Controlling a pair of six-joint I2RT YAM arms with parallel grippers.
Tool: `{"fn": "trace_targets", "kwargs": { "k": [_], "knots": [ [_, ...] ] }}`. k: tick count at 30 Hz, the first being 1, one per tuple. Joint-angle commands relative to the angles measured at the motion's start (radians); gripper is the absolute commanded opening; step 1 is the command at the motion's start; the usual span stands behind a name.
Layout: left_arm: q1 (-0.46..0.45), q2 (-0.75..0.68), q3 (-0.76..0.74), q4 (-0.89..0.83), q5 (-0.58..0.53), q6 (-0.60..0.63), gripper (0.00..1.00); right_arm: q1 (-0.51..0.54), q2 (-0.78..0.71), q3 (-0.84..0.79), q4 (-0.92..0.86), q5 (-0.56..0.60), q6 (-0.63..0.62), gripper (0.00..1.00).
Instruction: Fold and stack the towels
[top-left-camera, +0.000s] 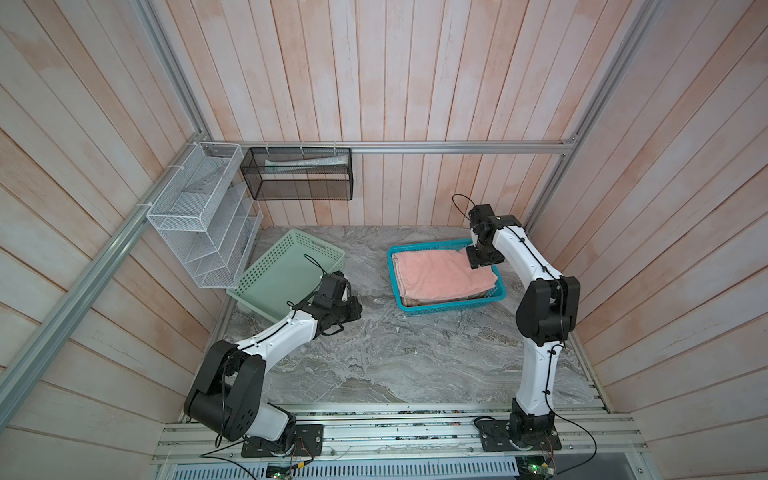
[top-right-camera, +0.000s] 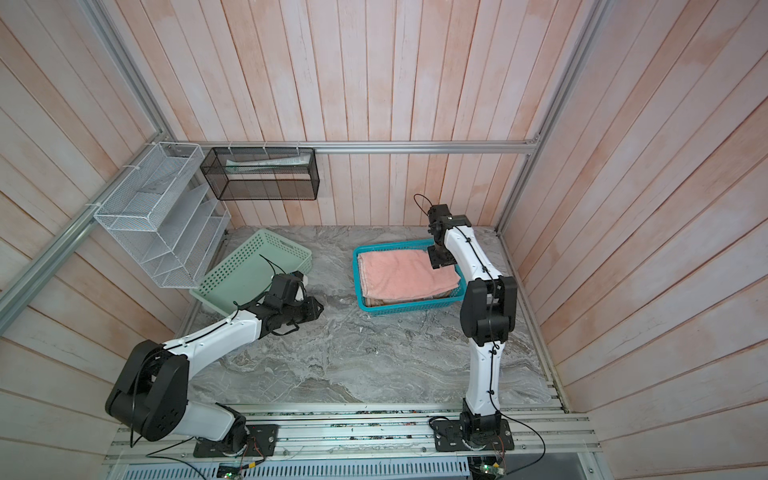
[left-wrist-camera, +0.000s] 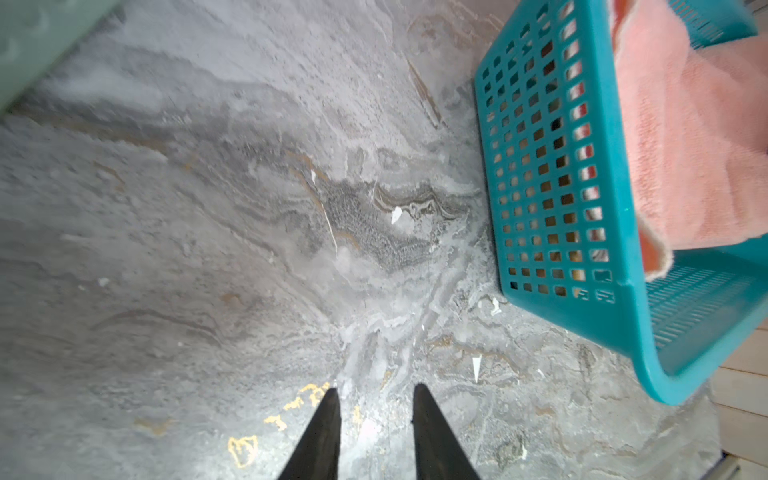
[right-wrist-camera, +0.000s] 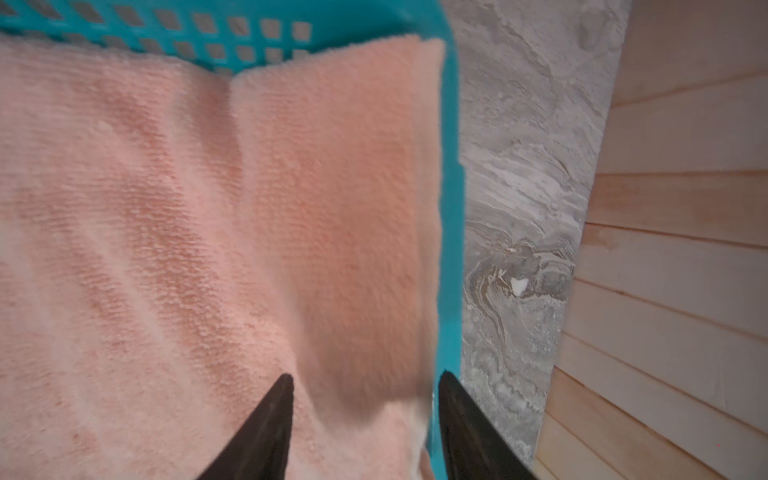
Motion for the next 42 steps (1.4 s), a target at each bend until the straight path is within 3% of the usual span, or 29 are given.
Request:
{"fn": "trace_targets", "kwargs": {
  "k": [1,4,8,13,17,18,23,26,30,34,42],
  "knots": [
    [0.033,-0.059,0.058,-0.072,-0.077,0.081,0.35,-0.028,-0.164,-0.024,0.091,0.061,0.053,0.62],
    [0.074,-0.114,0.077,-0.1,-0.127,0.136,0.4,-0.03,-0.296,-0.151,0.241,0.046,0.029,0.66],
    [0.146,-0.217,0.067,-0.092,-0.214,0.212,0.49,-0.031,-0.524,-0.442,0.516,0.079,0.064,0.73],
    [0.238,-0.363,-0.061,0.023,-0.339,0.271,0.83,-0.057,-0.898,-1.051,1.05,0.036,0.142,0.97],
    [0.346,-0.446,-0.207,0.203,-0.272,0.34,0.93,-0.061,-1.085,-1.448,1.434,-0.022,0.083,0.98],
    [0.354,-0.462,-0.252,0.272,-0.282,0.368,1.0,-0.062,-1.094,-1.496,1.489,-0.023,0.069,0.98],
    [0.371,-0.474,-0.425,0.551,-0.368,0.408,1.0,-0.07,-0.98,-1.617,1.709,-0.023,0.018,0.98],
    [0.372,-0.422,-0.491,0.713,-0.368,0.459,1.0,-0.069,-0.905,-1.735,1.98,-0.03,0.019,0.98],
    [0.376,-0.32,-0.576,0.927,-0.335,0.521,1.0,-0.074,-0.804,-1.822,2.195,-0.044,0.027,0.98],
    [0.384,-0.233,-0.659,1.147,-0.319,0.531,1.0,-0.082,-0.764,-1.793,2.204,-0.099,-0.04,0.98],
    [0.407,-0.03,-0.645,1.396,-0.224,0.527,1.0,-0.116,-0.573,-1.774,2.387,-0.105,-0.042,0.98]
  ]
}}
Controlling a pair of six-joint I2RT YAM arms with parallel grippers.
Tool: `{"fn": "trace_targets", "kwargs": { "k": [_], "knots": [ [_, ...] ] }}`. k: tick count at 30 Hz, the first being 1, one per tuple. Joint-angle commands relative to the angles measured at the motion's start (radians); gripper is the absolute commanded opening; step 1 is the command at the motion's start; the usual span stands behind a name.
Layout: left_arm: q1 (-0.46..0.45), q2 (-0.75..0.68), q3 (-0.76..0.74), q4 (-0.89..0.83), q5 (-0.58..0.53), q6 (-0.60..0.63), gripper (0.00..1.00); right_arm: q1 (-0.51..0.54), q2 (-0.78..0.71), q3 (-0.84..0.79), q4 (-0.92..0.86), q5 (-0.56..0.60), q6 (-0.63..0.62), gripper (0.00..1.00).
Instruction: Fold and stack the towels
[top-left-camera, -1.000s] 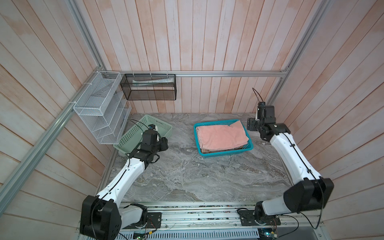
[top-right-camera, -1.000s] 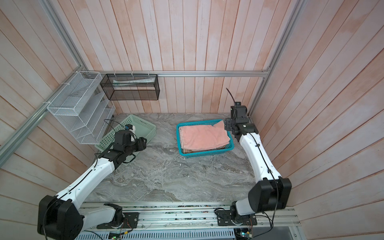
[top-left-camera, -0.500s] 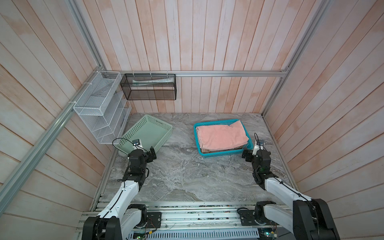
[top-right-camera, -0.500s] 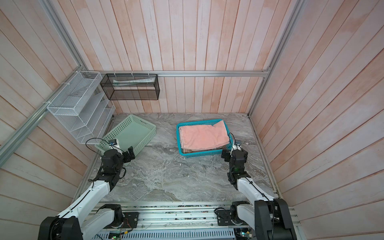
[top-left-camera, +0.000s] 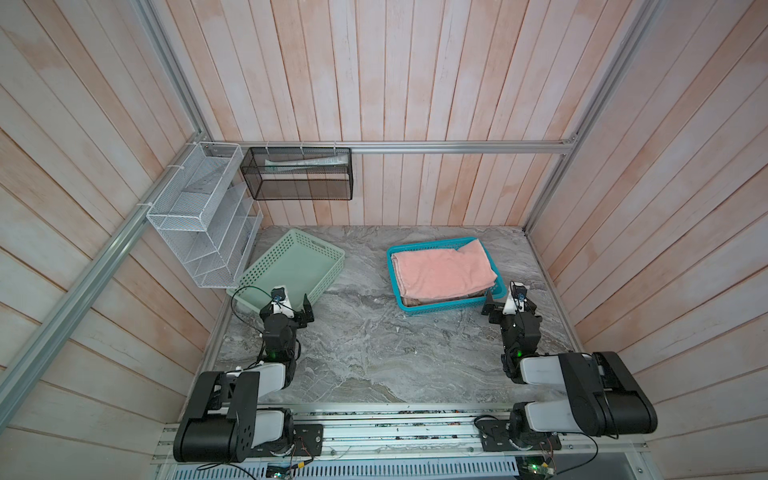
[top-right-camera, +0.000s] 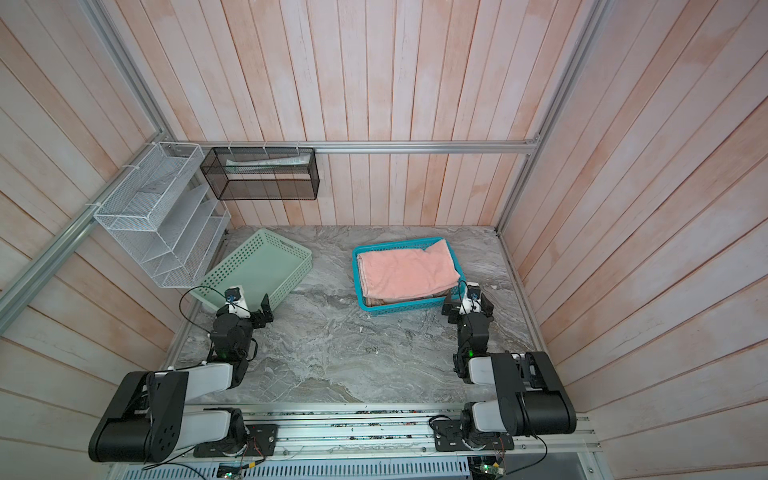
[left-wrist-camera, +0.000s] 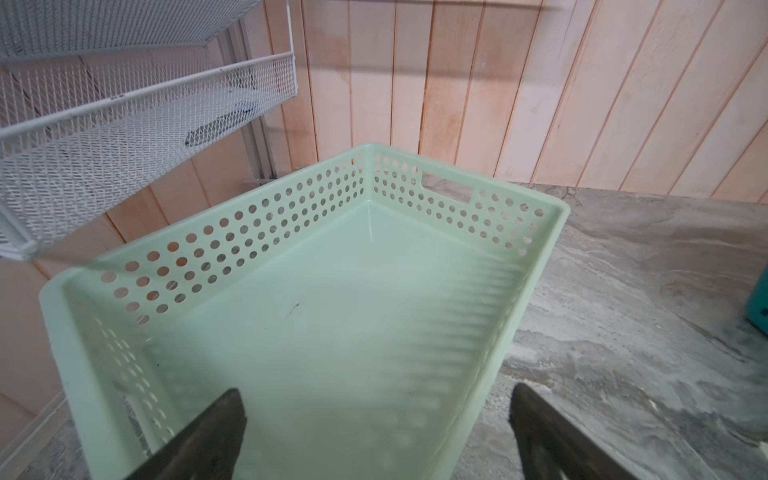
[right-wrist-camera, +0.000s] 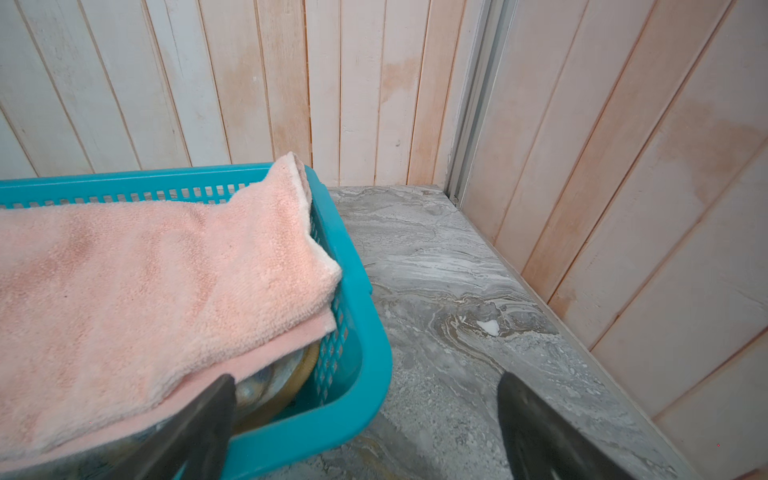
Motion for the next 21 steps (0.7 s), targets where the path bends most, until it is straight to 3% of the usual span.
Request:
{"fn": "trace_targets", "kwargs": {
  "k": [1,4,7,21],
  "knots": [
    [0.006,0.101,0.018,0.18,0.063,0.021,1.0,-0.022,0.061,0.02,0.073,-0.013,-0.008,0.98],
    [0.006,0.184,0.027,0.253,0.068,0.028,1.0,-0.034,0.081,0.036,0.041,-0.013,0.007,0.98],
    [0.008,0.168,0.091,0.099,0.061,0.019,1.0,-0.061,0.087,0.051,0.017,-0.038,0.037,0.98],
    [0.014,0.174,0.088,0.115,0.072,0.015,1.0,-0.068,0.084,0.062,-0.011,-0.054,0.044,0.98]
  ]
}}
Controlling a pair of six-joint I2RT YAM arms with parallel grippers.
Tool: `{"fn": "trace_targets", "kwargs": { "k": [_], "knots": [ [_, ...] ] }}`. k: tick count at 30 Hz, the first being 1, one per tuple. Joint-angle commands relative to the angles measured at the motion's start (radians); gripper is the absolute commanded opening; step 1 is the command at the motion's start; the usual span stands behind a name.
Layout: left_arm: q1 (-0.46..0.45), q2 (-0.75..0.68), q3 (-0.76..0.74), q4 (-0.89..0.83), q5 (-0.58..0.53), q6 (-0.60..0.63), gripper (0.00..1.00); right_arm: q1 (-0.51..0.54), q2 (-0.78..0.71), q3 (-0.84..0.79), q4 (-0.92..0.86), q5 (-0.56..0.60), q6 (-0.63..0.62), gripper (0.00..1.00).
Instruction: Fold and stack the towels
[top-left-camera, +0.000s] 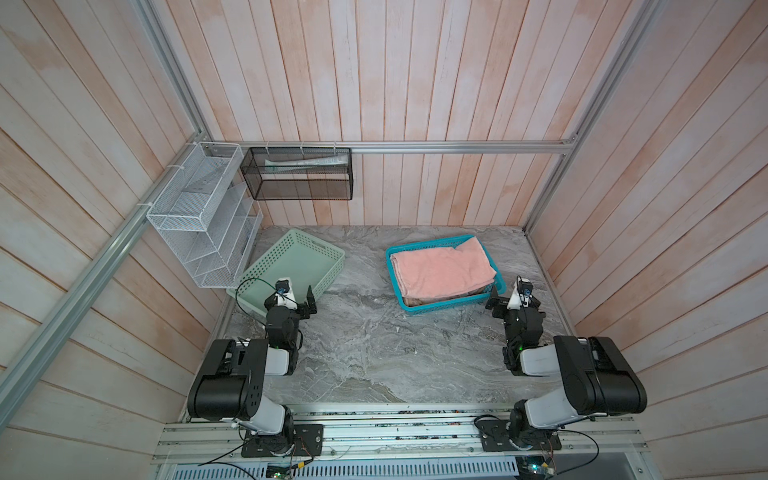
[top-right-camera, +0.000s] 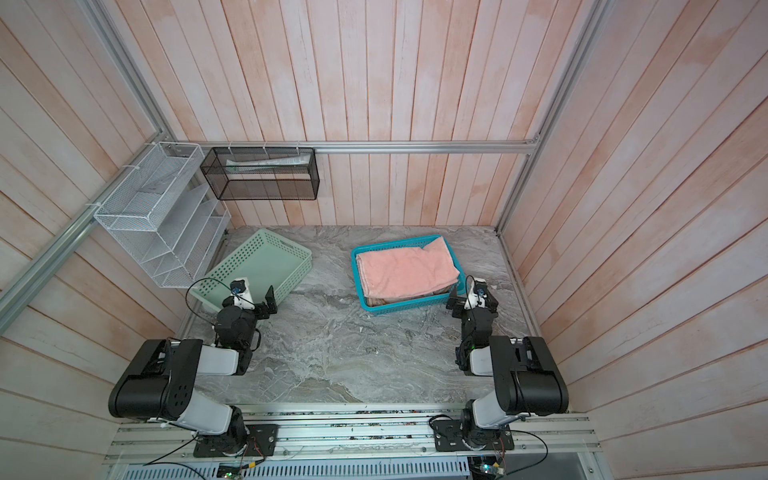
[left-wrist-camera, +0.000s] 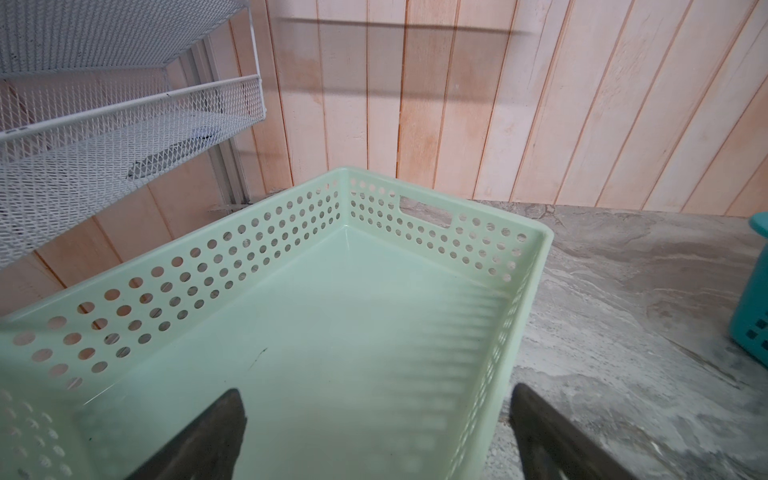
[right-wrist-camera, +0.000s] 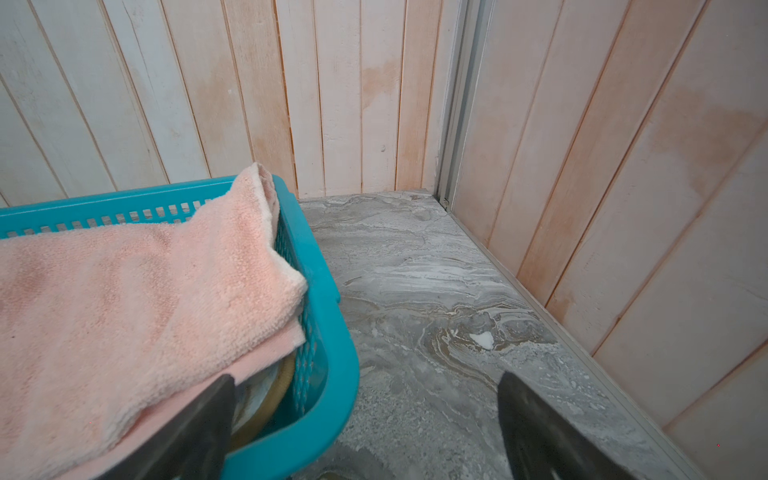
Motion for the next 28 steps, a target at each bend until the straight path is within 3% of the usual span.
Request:
{"fn": "trace_targets", "kwargs": {
  "k": [1,28],
  "knots": [
    [0.006,0.006,0.01,-0.006,0.017,-0.001,1.0,-0.014,0.015,0.016,-0.039,-0.024,0.011,0.98],
    [0.017,0.001,0.012,-0.017,0.065,0.005,1.0,-0.019,0.007,0.019,-0.054,-0.039,0.01,0.98]
  ]
}}
